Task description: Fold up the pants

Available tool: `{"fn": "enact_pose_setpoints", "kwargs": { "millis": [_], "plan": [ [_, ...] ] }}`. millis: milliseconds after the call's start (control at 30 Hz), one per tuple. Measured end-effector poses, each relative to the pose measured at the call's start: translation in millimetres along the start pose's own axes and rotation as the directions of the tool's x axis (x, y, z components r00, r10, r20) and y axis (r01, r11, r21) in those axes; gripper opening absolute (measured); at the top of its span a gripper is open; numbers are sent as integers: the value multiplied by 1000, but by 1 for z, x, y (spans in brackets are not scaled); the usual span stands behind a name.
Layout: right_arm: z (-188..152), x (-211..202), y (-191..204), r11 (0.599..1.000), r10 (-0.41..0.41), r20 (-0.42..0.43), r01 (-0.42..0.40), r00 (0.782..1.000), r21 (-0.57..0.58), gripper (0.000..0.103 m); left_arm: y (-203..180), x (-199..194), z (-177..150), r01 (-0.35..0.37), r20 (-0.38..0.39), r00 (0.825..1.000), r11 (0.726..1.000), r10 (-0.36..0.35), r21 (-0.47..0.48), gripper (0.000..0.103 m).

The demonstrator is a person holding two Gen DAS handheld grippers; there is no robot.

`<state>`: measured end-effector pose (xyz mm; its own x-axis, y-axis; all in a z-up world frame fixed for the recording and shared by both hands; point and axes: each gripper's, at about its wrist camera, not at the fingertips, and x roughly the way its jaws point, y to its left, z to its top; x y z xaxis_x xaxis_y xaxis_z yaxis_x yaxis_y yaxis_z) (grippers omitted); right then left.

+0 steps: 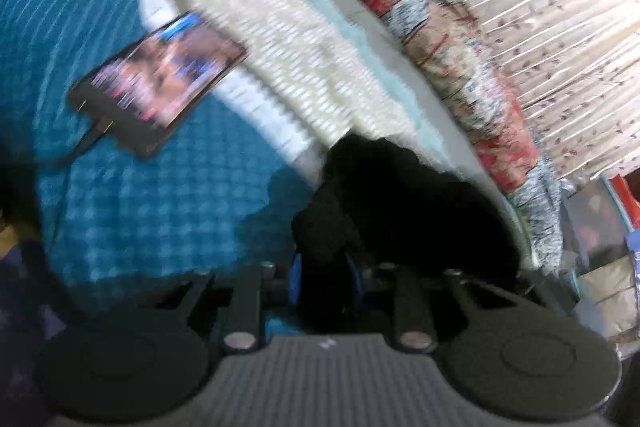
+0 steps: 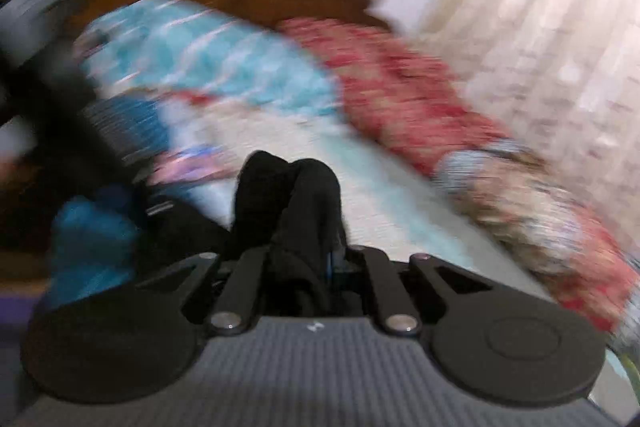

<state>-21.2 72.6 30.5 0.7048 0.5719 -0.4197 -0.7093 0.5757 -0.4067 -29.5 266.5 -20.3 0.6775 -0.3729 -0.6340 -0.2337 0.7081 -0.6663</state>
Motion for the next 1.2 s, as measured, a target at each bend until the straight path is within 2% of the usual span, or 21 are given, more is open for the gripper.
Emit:
{"fn": "enact_pose_setpoints", "kwargs": {
  "millis": [33,100,133,233,300,400,500,600,667,700,733,767,833,900,933,967,1000,1033,1100,1133,1200],
  "plan": [
    [-5,2,14,998,63,-21,-64,998,-30,13,4,3,-3,-16,-17,1000,1000,15,-13,22],
    [-14,5,35,981,172,-83,-179,982,-73,27,12,5,-7,-3,-41,999,999,1,-49,23],
    [-18,8,41,974,200,-117,-210,973,-84,28,13,3,-7,-1,-51,999,999,-1,-46,27],
    [-19,10,38,975,195,-128,-206,972,-78,36,12,-10,-6,-12,-46,999,1000,11,-25,35],
    [-12,13,24,979,197,-142,-202,970,-22,51,12,-28,-1,-30,0,1000,1000,30,2,39],
    [-3,9,5,979,199,-127,-193,972,61,57,9,-49,10,-20,68,998,1000,19,9,48],
    [3,-4,-14,965,230,-93,-215,969,153,62,-4,-49,28,-19,105,994,997,11,74,59],
    [0,-13,-26,947,243,-91,-216,966,237,62,-19,-24,43,-21,65,998,990,12,139,90],
    [-4,-19,-32,928,253,-83,-218,964,304,62,-24,-4,45,-2,-12,1000,988,4,152,91],
    [-4,-22,-37,916,259,-76,-220,963,336,61,-26,6,44,16,-54,998,987,-7,157,86],
    [-4,-24,-39,901,266,-65,-224,962,370,61,-28,14,41,27,-90,996,986,-13,163,72],
    [-6,-24,-39,886,277,-53,-234,959,400,61,-30,20,37,34,-112,994,984,-15,172,67],
    [-5,-18,-43,864,294,-45,-245,955,439,61,-35,23,29,-3,-90,996,975,24,221,52],
    [-5,-1,-39,862,309,-67,-249,949,442,60,-36,19,26,-7,-64,998,970,23,244,40],
    [-6,9,-36,866,315,-82,-250,946,432,56,-37,18,26,-2,-52,999,971,15,237,26],
    [-8,20,-33,873,317,-104,-247,943,421,37,-36,15,27,1,-37,999,972,8,233,17],
    [-9,32,-31,879,316,-135,-236,939,415,16,-35,12,29,9,-34,999,973,-1,230,15],
    [-11,42,-29,885,312,-167,-222,935,408,16,-35,10,31,14,-27,1000,975,-8,222,13],
    [-6,49,-25,920,235,-179,-160,955,357,15,-41,2,32,16,8,1000,971,-18,238,12],
    [0,46,-20,952,158,-177,-103,971,289,15,-46,-5,32,18,33,999,966,-28,257,12],
    [13,30,-8,992,-6,-102,18,995,124,14,-54,-21,29,43,95,993,956,-73,291,12]
  ]
}}
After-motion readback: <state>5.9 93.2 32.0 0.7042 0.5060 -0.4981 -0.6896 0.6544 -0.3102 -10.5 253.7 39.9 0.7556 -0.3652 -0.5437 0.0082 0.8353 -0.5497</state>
